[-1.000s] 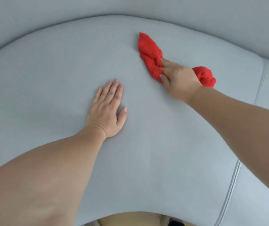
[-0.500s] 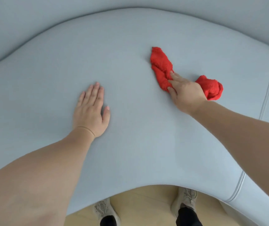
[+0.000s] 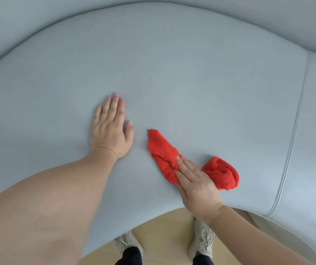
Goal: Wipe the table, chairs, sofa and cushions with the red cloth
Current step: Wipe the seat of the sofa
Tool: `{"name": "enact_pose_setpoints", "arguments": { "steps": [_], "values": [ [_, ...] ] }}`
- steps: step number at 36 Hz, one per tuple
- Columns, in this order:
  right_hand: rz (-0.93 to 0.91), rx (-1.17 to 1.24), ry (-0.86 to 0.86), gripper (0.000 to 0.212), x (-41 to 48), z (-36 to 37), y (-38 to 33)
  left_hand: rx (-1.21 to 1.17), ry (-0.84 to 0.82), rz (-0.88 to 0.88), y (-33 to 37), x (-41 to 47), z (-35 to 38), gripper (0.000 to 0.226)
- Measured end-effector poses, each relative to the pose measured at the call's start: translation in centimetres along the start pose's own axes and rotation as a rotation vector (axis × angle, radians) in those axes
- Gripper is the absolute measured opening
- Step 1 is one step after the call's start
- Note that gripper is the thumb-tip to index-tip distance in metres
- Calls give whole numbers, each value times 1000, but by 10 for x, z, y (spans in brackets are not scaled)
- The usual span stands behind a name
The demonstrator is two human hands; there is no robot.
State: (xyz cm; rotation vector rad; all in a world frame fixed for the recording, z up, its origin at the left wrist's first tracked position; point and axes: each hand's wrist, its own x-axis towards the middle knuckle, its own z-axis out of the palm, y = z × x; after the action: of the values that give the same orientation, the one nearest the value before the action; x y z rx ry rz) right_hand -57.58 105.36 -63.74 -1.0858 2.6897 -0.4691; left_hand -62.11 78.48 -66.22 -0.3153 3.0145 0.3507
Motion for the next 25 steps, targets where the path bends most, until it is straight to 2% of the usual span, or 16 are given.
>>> {"name": "enact_pose_setpoints", "arguments": {
  "steps": [5,9,11,13,15,21,25],
  "values": [
    [-152,-177,-119,36,6,-11,10,-9,20,12,-2,0,2,68],
    [-326,-397,-283,52,20,-29,28,-21,23,17,0,-1,2,70],
    [-451,-435,-350,55,31,-33,38,-16,33,17,0,-1,2,70],
    [-492,-443,-381,56,40,-30,42,-16,44,16,0,0,3,69],
    [-427,-436,-374,55,40,-23,36,-18,55,13,-1,-1,5,69],
    [-76,-335,-243,55,52,-14,24,-40,91,14,-2,-4,8,63],
    [10,-303,-204,57,85,-14,23,-51,93,17,-2,-2,6,61]
  ]
}}
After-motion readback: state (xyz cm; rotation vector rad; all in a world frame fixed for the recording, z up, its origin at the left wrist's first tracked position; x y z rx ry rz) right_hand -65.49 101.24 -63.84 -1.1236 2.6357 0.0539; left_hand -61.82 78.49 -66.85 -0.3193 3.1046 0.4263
